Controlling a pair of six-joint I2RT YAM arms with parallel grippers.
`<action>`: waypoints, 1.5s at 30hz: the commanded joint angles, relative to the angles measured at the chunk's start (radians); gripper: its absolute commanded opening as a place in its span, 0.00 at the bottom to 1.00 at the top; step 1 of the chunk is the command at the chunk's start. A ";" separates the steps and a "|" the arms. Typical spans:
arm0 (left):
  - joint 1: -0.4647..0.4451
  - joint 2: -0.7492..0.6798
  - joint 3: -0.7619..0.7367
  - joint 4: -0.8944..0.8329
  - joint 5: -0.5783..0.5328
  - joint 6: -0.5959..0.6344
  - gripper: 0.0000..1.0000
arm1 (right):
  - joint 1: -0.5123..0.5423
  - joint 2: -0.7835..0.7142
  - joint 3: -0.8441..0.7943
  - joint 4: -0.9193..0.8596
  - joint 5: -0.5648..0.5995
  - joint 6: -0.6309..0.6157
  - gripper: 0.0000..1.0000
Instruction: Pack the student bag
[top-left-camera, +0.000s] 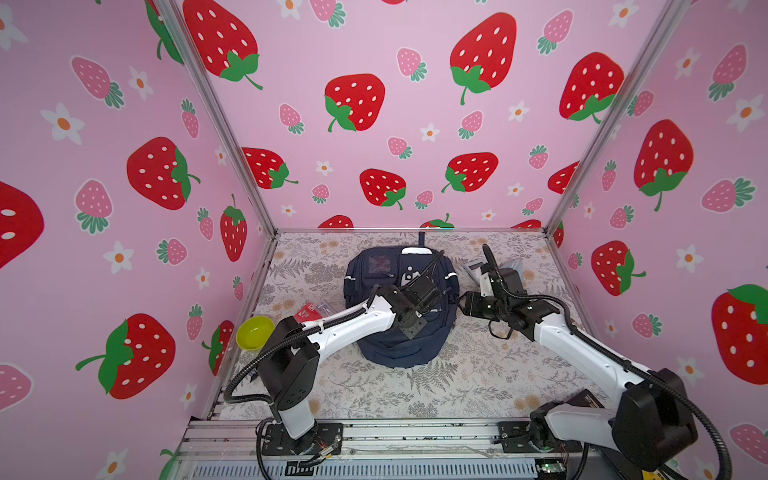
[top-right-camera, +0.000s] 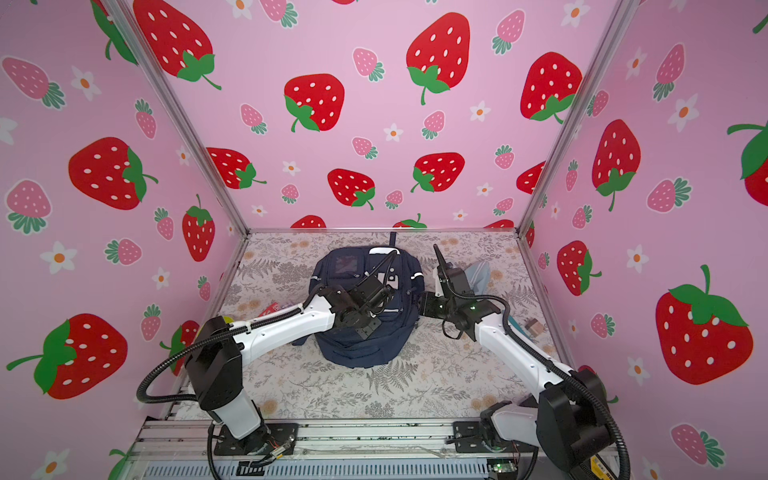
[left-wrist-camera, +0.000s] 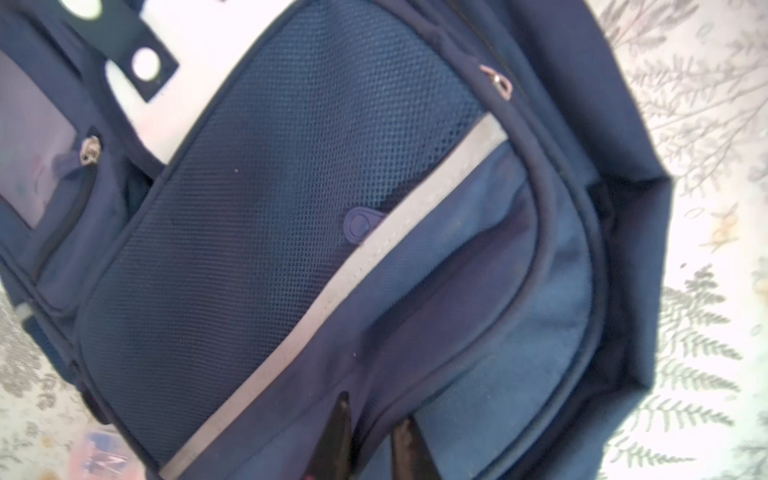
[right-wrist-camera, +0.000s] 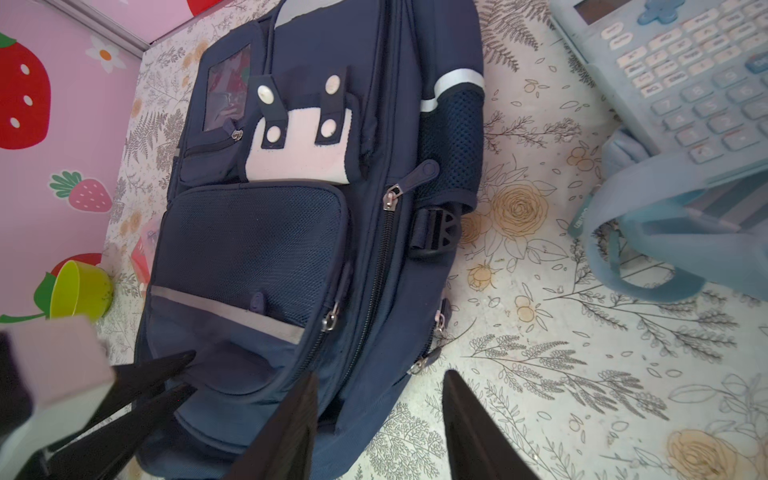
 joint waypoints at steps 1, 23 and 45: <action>0.009 -0.031 -0.025 0.052 -0.057 0.013 0.15 | -0.012 0.005 0.040 -0.007 -0.022 0.008 0.51; 0.038 -0.161 -0.145 0.184 0.069 -0.026 0.00 | -0.081 0.305 0.190 0.166 -0.179 0.065 0.49; 0.039 -0.146 -0.133 0.172 0.070 -0.012 0.00 | -0.117 0.527 0.145 0.466 -0.211 0.448 0.46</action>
